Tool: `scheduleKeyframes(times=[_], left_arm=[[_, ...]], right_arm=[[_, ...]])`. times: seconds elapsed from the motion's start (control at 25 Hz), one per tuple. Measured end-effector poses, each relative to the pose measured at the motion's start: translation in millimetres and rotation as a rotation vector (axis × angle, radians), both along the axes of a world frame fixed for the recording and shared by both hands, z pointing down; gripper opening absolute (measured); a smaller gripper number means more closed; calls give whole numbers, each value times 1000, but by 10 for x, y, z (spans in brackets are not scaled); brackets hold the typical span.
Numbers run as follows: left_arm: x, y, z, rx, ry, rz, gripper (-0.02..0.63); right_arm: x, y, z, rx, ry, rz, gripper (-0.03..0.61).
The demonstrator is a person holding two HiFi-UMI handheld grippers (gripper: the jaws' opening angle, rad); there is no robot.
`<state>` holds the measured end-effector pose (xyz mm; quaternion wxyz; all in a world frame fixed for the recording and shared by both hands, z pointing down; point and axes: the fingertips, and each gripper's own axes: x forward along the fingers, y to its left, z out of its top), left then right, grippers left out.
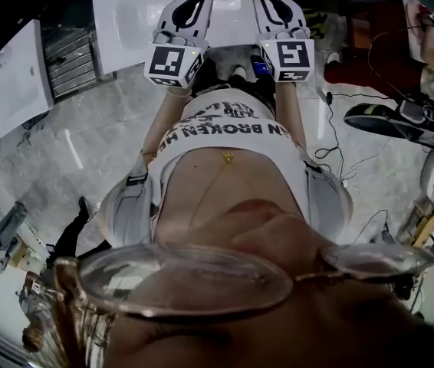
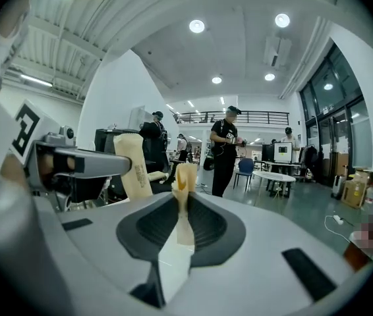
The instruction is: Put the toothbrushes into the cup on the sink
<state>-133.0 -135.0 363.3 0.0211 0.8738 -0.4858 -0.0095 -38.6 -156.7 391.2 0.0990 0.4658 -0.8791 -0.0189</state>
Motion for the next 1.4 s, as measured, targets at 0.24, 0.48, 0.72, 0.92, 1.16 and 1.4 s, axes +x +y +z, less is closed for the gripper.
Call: scheduleKeyframes(times=[0.24, 0.48, 0.72, 0.92, 1.16, 1.4], left_arm=[[-180, -256, -22, 4, -5, 71, 20], [-496, -395, -6, 15, -9, 107, 18], [-615, -492, 77, -2, -7, 128, 18], [-548, -614, 100, -11, -2, 122, 18], [-318, -837, 137, -24, 13, 68, 18], [128, -1018, 119, -35, 22, 41, 18]], right_arm=[[-172, -194, -20, -2, -2, 71, 58], [-466, -316, -11, 8, 0, 113, 58], [-571, -392, 18, 2, 17, 133, 58], [-515, -521, 42, -7, 20, 123, 58], [-201, -717, 116, -26, 29, 91, 58], [284, -972, 106, -32, 32, 66, 58]])
